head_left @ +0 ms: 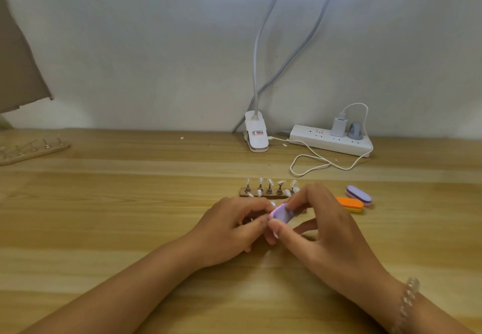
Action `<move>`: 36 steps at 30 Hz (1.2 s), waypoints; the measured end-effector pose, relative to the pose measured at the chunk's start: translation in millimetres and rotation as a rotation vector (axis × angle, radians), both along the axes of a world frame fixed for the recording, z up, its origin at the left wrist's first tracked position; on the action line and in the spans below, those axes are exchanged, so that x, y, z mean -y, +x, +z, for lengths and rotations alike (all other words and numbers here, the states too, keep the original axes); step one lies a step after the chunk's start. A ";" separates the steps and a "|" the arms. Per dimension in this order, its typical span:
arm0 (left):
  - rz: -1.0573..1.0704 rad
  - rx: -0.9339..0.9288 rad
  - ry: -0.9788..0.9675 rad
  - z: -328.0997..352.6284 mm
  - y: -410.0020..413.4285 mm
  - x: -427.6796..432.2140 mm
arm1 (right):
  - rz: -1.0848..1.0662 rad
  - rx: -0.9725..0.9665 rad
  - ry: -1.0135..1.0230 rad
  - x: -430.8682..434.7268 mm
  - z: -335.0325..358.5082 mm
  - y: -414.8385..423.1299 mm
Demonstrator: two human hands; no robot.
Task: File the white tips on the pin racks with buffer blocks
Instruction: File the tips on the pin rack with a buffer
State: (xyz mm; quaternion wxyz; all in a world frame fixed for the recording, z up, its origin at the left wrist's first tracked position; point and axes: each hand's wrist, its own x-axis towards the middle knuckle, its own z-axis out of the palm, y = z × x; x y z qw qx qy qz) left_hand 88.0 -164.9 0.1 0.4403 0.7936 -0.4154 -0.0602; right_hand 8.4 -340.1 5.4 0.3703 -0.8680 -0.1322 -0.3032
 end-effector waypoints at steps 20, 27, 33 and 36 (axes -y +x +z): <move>0.029 0.080 -0.004 3.9 -3.2 0.8 | -0.071 0.017 -0.027 1.9 0.3 1.6; 0.021 0.049 -0.038 3.5 -2.5 0.2 | 0.023 0.070 -0.079 -7.6 -1.0 -2.6; 0.006 -0.024 -0.072 1.9 -1.8 -0.2 | -0.078 0.055 -0.026 2.1 0.7 1.0; 0.009 -0.051 -0.068 1.0 -0.4 -1.4 | 0.010 0.074 -0.191 -7.7 -1.3 -3.9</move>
